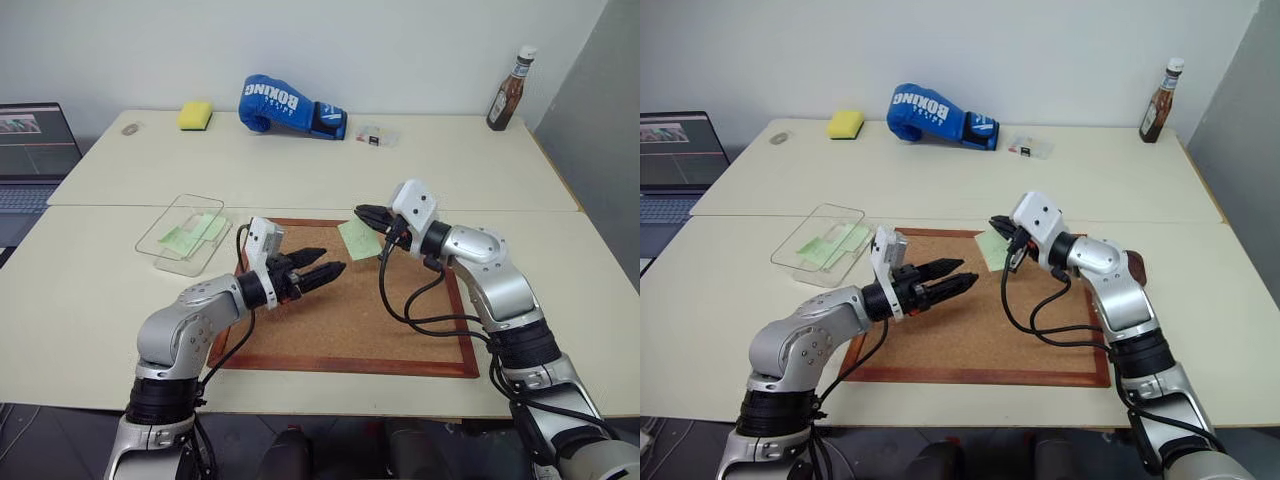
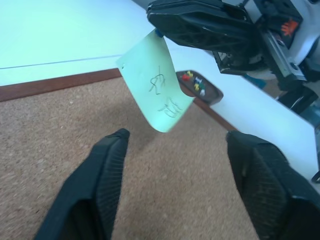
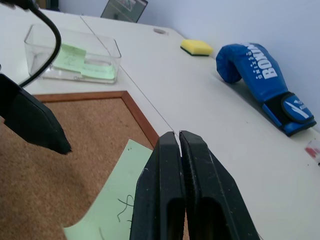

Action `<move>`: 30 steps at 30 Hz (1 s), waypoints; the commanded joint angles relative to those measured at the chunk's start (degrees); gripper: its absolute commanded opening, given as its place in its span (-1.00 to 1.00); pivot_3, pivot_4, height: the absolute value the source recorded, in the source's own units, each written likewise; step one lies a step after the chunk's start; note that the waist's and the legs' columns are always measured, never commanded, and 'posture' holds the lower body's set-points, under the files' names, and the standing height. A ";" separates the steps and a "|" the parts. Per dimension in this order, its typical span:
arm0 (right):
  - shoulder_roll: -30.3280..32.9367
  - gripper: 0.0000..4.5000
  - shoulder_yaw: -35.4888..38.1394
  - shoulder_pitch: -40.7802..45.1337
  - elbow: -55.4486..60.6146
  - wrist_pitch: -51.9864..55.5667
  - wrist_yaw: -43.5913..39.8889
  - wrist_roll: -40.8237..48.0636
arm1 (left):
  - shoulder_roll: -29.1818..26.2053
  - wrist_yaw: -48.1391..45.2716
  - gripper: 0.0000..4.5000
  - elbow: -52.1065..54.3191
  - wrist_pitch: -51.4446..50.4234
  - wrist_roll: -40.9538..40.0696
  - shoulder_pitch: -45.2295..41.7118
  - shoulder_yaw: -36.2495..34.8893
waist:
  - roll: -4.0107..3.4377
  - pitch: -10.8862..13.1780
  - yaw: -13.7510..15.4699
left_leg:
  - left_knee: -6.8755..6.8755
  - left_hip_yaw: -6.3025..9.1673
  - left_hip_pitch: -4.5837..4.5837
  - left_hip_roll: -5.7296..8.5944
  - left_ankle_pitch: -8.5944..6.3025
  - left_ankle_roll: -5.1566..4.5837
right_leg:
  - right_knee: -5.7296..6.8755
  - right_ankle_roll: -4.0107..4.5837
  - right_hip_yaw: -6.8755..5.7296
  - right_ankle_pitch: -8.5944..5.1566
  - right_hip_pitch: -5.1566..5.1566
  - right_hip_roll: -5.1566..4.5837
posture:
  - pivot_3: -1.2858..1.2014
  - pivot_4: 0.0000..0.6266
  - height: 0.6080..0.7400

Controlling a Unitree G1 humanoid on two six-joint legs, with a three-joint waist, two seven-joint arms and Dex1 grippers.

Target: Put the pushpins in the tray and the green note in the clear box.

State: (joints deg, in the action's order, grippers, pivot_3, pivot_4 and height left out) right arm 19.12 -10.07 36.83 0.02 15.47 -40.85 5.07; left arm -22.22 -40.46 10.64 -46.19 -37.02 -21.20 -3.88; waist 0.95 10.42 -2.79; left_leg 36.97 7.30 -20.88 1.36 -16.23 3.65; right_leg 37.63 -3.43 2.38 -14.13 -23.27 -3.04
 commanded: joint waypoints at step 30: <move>0.11 -1.00 3.13 -2.39 14.81 14.09 3.53 10.65 | 6.66 -1.50 -0.49 -5.61 1.24 -4.79 -7.44 0.63 | 0.02 0.01 0.38 | 0.00 0.02 -0.03 0.02 0.01 0.02 | -0.05 -0.01 -0.02 0.00 0.00 0.00 | 0.03 -0.52 1.00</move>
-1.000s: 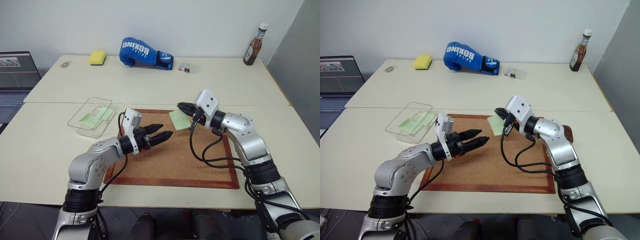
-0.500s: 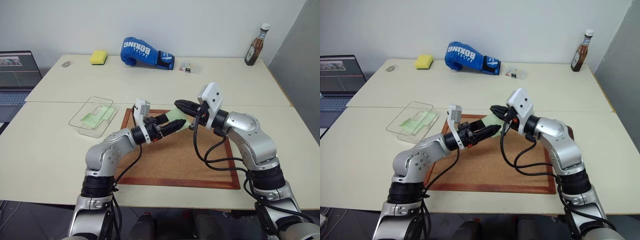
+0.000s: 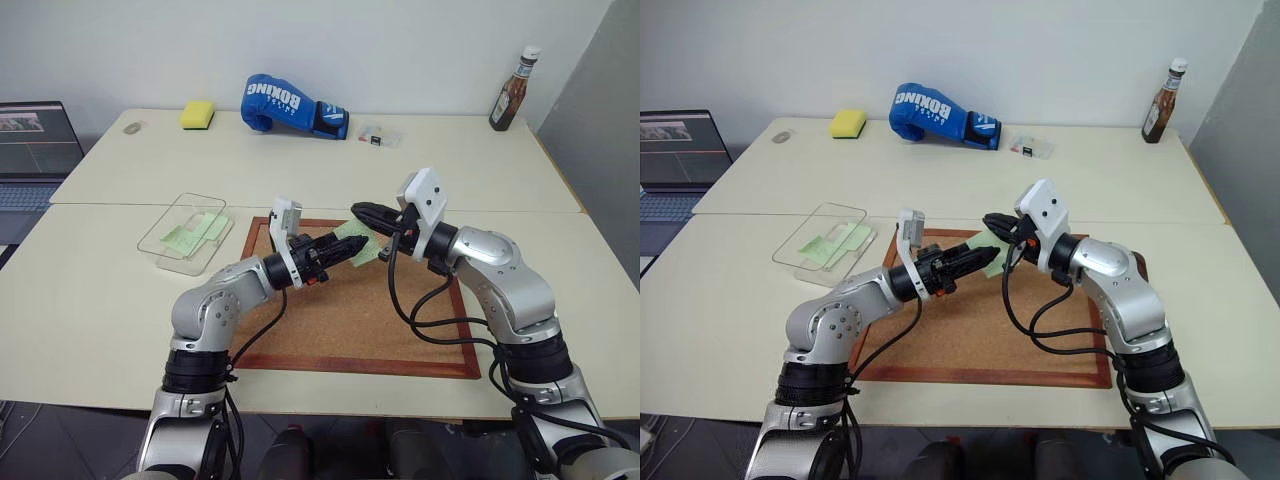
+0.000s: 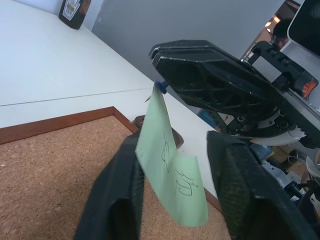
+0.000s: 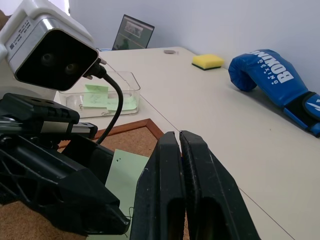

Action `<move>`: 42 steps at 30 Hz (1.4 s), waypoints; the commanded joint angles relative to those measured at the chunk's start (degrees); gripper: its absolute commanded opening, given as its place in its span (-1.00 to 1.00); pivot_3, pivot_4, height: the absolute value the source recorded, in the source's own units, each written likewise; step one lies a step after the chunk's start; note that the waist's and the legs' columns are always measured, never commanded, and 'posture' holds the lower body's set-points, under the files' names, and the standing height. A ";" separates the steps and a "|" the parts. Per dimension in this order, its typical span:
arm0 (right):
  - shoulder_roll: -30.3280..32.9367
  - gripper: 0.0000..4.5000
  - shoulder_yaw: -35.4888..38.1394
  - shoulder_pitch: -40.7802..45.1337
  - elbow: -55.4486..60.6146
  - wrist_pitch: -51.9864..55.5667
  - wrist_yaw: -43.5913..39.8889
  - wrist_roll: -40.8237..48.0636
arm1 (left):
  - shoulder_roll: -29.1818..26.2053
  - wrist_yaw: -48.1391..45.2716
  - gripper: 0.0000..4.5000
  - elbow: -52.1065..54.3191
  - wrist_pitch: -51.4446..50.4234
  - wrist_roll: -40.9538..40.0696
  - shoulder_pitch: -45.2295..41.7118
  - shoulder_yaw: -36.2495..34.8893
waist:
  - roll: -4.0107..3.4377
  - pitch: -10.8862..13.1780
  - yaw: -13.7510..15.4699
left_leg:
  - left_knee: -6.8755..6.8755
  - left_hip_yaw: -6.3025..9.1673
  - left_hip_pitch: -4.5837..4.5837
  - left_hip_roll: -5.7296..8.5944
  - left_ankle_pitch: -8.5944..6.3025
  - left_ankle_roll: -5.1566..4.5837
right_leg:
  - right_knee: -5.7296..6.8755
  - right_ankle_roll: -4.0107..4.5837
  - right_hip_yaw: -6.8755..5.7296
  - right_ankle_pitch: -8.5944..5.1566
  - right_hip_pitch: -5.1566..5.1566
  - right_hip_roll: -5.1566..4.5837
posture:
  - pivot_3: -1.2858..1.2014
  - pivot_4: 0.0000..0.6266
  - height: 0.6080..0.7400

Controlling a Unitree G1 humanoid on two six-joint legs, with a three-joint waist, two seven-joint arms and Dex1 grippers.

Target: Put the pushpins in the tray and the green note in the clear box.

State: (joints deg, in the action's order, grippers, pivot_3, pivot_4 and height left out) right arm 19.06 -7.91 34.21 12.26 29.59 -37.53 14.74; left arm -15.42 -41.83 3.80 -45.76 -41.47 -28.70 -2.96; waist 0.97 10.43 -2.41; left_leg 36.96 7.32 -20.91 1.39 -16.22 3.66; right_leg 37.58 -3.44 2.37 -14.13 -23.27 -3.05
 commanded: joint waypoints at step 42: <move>18.10 -1.00 9.38 -12.06 -10.04 -15.19 12.26 -15.90 | -6.61 -3.37 -0.99 6.83 7.85 11.31 0.14 12.13 | 0.05 0.03 0.87 | -0.05 -0.12 -0.22 0.06 0.09 0.16 | -0.59 -0.02 0.03 0.02 0.05 -0.05 | 0.03 -0.52 1.00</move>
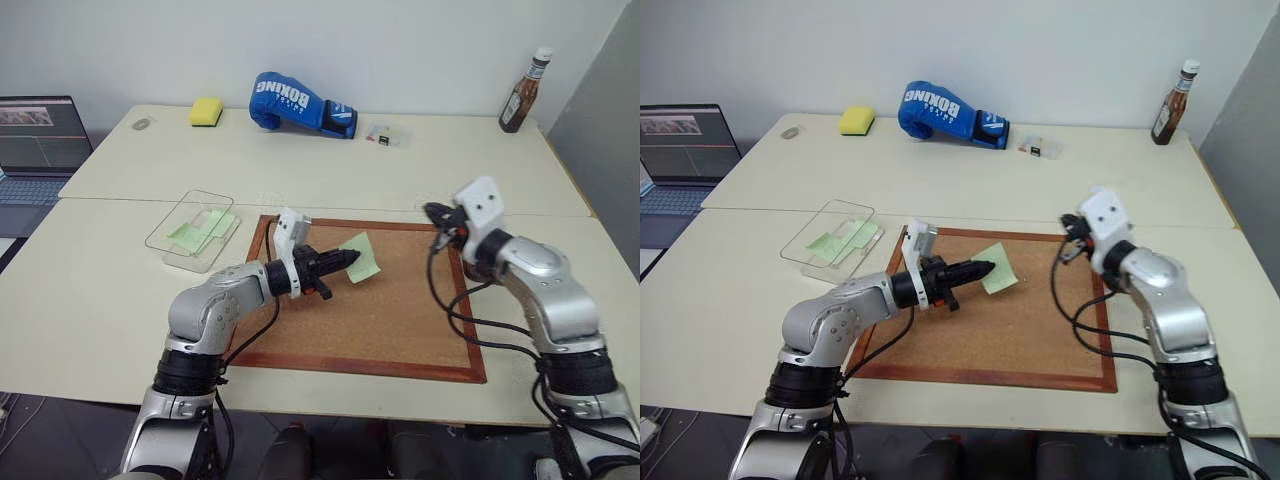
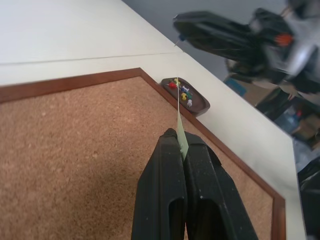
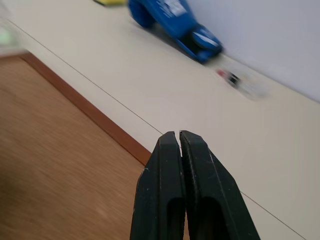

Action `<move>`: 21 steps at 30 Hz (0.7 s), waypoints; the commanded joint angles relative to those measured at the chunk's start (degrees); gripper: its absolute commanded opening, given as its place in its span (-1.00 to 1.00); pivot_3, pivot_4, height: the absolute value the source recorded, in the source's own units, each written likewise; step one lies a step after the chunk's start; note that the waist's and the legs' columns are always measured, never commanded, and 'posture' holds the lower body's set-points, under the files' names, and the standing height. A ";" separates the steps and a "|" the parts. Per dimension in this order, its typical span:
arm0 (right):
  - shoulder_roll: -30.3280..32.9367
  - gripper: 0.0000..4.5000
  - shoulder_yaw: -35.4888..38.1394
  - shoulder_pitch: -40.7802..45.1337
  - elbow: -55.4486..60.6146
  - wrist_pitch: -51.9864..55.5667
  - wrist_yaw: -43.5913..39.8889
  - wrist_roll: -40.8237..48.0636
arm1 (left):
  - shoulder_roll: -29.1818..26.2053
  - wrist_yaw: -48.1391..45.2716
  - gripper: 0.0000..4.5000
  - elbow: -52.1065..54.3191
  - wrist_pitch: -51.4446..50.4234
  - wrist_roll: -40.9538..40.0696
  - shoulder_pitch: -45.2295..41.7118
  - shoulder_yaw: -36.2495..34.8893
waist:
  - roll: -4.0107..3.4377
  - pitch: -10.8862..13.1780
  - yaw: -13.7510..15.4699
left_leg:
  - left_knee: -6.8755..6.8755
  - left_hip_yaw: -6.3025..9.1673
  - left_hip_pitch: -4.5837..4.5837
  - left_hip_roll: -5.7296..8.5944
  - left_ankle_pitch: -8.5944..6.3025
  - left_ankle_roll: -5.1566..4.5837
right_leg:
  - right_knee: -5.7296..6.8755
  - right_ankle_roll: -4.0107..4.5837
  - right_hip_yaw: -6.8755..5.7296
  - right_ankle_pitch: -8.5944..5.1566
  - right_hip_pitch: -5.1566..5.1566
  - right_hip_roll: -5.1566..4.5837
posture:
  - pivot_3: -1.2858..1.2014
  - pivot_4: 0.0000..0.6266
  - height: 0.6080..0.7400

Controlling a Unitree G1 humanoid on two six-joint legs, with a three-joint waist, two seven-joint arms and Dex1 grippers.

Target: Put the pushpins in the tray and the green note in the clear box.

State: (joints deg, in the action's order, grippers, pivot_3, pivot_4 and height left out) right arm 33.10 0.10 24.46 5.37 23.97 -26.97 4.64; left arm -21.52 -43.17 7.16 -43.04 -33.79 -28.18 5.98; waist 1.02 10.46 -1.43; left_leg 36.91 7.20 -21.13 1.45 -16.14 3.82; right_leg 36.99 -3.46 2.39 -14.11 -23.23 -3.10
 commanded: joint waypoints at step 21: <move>5.91 -0.53 -0.09 -6.48 -16.28 -24.95 2.15 -12.38 | -0.95 -3.15 -1.00 4.30 10.46 8.50 2.05 4.60 | 0.05 0.03 -0.48 | 0.05 -0.20 0.14 -0.07 -0.08 -0.21 | 0.07 -0.16 0.16 0.10 0.06 0.03 | 0.03 -0.52 1.00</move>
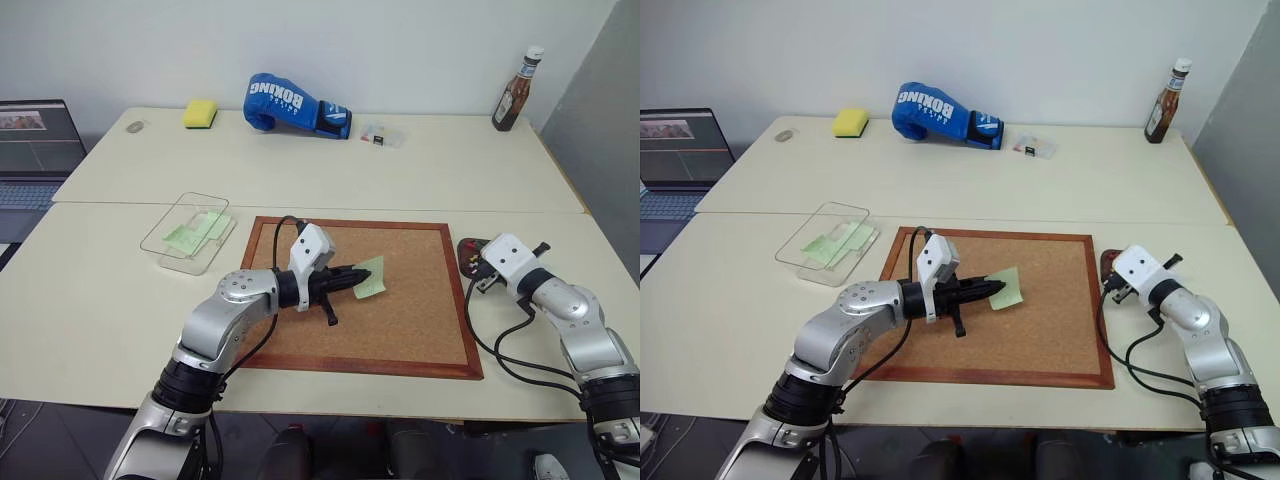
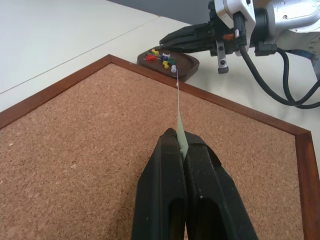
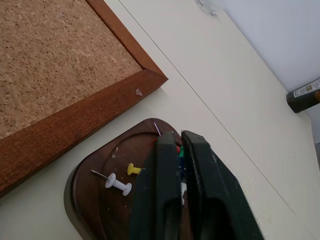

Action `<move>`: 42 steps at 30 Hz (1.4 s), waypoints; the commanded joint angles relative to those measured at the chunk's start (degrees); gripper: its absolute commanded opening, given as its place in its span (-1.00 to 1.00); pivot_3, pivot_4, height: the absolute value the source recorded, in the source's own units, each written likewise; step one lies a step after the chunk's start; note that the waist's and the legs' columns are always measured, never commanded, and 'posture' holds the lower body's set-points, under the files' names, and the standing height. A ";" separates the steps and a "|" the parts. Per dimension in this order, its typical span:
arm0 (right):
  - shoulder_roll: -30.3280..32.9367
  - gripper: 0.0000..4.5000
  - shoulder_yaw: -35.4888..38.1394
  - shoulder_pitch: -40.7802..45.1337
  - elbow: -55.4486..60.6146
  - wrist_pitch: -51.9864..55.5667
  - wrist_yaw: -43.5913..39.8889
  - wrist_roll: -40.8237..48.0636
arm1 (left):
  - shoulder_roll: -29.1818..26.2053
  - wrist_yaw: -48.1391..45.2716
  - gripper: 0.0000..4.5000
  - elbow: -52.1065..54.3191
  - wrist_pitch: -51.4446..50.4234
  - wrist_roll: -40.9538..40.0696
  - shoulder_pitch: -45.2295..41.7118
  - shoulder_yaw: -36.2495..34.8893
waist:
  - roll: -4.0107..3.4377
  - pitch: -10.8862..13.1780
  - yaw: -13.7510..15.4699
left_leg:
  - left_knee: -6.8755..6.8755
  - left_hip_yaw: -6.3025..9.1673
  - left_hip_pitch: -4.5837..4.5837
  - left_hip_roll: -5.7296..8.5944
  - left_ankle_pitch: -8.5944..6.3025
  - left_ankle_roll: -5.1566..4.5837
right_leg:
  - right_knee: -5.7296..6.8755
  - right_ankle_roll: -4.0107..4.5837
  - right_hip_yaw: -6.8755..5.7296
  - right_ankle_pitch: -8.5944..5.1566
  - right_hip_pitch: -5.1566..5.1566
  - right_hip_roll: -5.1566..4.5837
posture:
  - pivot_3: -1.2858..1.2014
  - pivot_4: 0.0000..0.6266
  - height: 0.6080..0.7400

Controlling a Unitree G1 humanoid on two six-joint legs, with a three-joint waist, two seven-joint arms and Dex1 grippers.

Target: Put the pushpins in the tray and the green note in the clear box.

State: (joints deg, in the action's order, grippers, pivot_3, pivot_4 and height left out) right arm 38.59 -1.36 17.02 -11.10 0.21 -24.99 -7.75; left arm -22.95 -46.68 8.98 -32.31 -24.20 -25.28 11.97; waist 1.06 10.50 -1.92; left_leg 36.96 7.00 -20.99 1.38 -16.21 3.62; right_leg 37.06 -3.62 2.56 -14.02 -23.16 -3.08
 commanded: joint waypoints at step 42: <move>-15.09 0.95 2.80 13.50 37.92 42.91 -9.09 48.16 | -3.61 37.82 -1.00 9.71 -9.90 6.33 -1.68 -32.06 | 0.02 0.02 0.08 | 0.02 0.21 -0.03 -0.05 0.00 0.01 | 0.05 0.01 -0.13 0.01 -0.04 0.04 | 0.03 -0.52 1.00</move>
State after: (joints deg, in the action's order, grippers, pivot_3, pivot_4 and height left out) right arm 24.21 1.36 28.86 23.63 41.61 -34.97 37.55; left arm -25.66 -13.70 17.74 -43.06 -19.98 -25.58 -15.55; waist 1.08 10.51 -1.84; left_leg 36.98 7.24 -21.02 1.33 -16.21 3.63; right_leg 37.12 -3.61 2.40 -14.01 -23.20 -3.03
